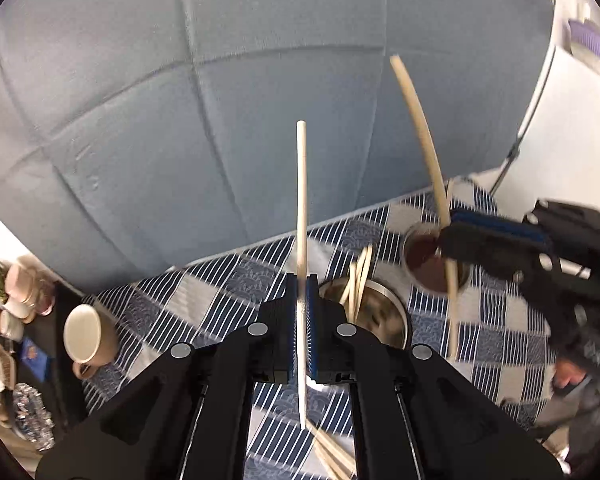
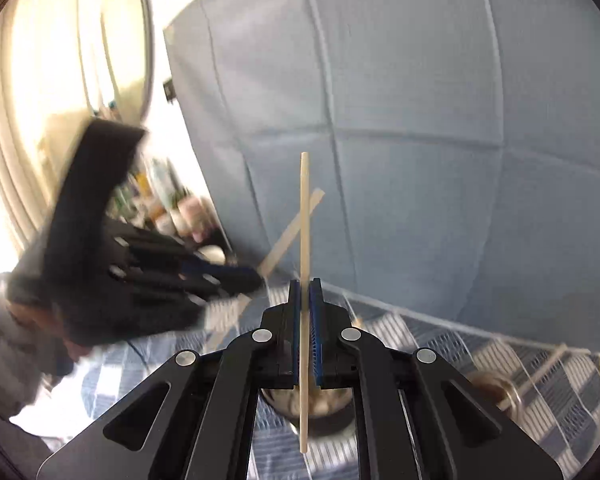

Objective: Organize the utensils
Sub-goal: 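Lift both held chopsticks and carry them over the black holder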

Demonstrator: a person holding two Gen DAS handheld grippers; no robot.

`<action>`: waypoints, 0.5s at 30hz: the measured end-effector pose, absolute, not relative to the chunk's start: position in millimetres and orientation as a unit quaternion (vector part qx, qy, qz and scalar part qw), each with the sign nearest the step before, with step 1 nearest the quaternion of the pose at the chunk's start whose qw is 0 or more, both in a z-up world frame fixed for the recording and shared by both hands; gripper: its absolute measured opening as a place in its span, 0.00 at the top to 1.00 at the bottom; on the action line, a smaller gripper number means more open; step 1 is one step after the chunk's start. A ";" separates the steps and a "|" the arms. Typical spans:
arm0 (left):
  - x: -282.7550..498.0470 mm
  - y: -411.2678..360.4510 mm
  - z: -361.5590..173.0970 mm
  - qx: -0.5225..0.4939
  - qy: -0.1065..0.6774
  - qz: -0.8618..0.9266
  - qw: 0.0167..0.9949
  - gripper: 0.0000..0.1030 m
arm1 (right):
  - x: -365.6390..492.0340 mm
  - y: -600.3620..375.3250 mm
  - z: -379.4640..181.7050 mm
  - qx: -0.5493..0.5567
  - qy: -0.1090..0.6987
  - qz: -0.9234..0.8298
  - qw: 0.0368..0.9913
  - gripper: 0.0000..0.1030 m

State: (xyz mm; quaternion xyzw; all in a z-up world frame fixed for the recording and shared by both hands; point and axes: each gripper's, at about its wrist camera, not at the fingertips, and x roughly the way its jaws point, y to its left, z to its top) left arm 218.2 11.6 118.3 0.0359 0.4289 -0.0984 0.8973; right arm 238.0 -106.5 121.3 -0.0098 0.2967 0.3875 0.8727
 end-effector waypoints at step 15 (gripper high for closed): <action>209.6 25.9 93.7 -0.049 0.268 -0.119 0.955 0.95 | 263.0 -112.1 81.8 0.050 0.250 0.382 0.888 0.95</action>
